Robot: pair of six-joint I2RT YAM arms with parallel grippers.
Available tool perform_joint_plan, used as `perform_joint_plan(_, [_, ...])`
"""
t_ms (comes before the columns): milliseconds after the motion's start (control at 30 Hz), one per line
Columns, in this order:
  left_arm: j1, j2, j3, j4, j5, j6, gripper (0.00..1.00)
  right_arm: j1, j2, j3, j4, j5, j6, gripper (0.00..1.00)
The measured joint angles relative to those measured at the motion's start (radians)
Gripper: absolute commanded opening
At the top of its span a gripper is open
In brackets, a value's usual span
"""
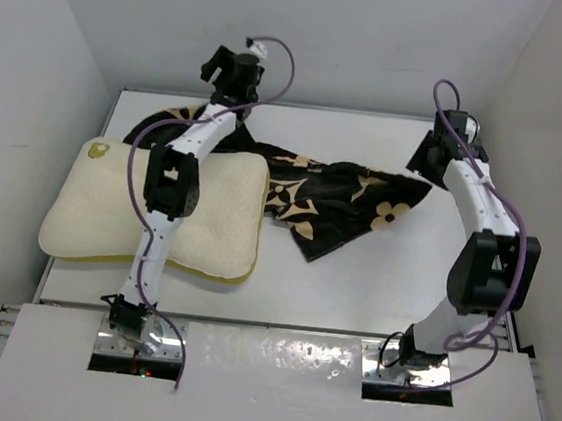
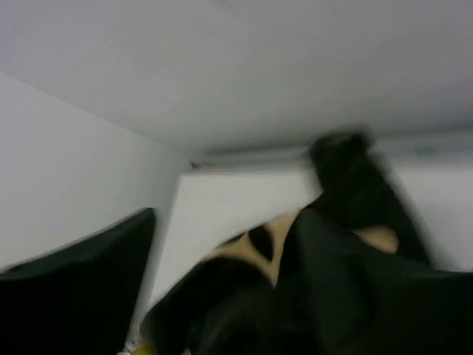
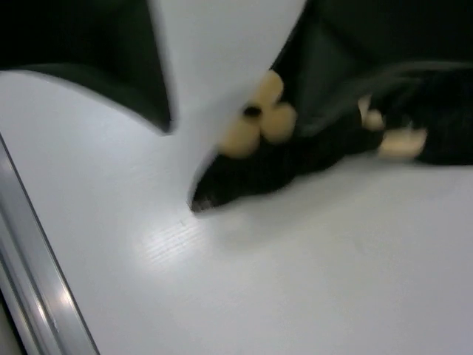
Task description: Put the pillow into the pillowcase
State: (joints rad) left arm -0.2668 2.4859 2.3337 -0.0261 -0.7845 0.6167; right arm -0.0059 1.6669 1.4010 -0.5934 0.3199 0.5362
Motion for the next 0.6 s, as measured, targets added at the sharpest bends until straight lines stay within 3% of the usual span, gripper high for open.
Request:
perform_joint_plan(67, [-0.018,0.035,-0.021,-0.082,0.018,0.001,0.99,-0.029,0.054,0.016,-0.046,-0.007,-0.002,0.99])
perform_joint_plan(167, [-0.031,0.026,-0.061,-0.153,0.051,-0.006,1.0,-0.022,0.111,0.06,-0.109,-0.008,-0.03,0.96])
perform_joint_plan(200, [-0.032,0.012,-0.075,-0.164,0.06,-0.01,1.0,-0.003,0.114,0.063,-0.11,-0.002,-0.046,0.81])
perform_joint_plan(267, [-0.032,-0.045,-0.113,-0.204,0.093,-0.022,0.96,0.063,0.106,0.061,-0.098,0.016,-0.111,0.09])
perform_joint_plan(300, [-0.032,-0.085,-0.137,-0.222,0.113,-0.03,0.8,0.101,0.096,0.05,-0.069,0.016,-0.136,0.0])
perform_joint_plan(333, [-0.03,-0.127,-0.158,-0.242,0.133,-0.043,0.55,0.142,0.082,0.034,-0.036,0.013,-0.161,0.0])
perform_joint_plan(367, [-0.027,-0.174,-0.178,-0.261,0.159,-0.052,0.18,0.195,0.065,0.013,-0.002,0.003,-0.204,0.01])
perform_joint_plan(400, [-0.025,-0.227,-0.2,-0.277,0.186,-0.056,0.09,0.23,0.053,-0.003,0.027,-0.018,-0.235,0.46])
perform_joint_plan(433, [-0.022,-0.284,-0.219,-0.293,0.217,-0.055,0.07,0.277,0.043,-0.019,0.063,-0.044,-0.27,0.74])
perform_joint_plan(500, [-0.017,-0.382,-0.251,-0.328,0.275,-0.062,0.11,0.347,0.045,-0.03,0.119,-0.087,-0.338,0.99])
perform_joint_plan(567, [-0.008,-0.467,-0.266,-0.344,0.299,-0.069,0.34,0.4,0.072,-0.021,0.163,-0.126,-0.398,0.99])
perform_joint_plan(600, [-0.002,-0.502,-0.268,-0.357,0.308,-0.08,0.36,0.421,0.103,0.006,0.168,-0.142,-0.42,0.99])
